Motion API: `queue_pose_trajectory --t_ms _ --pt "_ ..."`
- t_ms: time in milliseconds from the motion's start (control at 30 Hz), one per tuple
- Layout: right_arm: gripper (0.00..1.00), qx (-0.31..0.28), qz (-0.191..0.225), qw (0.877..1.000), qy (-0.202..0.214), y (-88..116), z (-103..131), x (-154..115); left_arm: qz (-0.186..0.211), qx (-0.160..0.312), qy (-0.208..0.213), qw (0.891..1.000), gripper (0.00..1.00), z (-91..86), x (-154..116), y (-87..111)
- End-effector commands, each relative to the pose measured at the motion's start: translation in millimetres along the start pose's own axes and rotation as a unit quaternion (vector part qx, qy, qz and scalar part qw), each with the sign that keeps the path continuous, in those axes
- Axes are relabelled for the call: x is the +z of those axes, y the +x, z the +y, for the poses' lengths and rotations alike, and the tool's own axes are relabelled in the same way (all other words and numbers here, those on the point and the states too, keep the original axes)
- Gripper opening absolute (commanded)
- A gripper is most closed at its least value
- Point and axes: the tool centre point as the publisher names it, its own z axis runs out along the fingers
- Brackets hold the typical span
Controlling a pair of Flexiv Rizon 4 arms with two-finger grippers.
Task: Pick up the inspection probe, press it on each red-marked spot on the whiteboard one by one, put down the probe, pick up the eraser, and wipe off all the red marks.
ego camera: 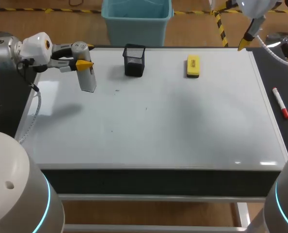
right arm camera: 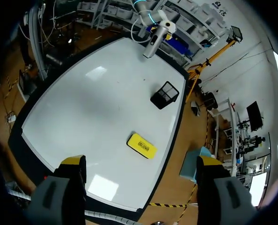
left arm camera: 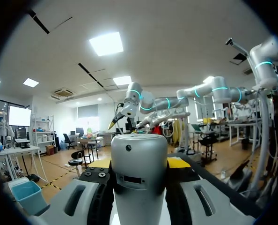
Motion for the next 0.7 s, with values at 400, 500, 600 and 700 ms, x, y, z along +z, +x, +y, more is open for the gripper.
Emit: queue_pose_trajectory --t_ms 400,500,600,700 --pt "1.0 -0.001 0.002 1.0 0.001 -1 -1 0 0.028 -0.017 -0.011 0.999 0.0 -36.3 39 -59.3" --pt "1.0 -0.001 0.002 1.0 0.001 -1 -1 0 0.037 -0.02 -0.011 0.999 0.0 -41.6 50 -70.4" --pt "1.0 -0.001 0.002 1.0 0.001 -1 -1 0 0.042 -0.025 -0.005 0.999 0.0 -41.5 61 -81.6" --pt "1.0 -0.001 0.002 1.0 0.001 -1 -1 0 0.047 -0.025 -0.001 0.999 0.0 -43.9 72 -90.7"
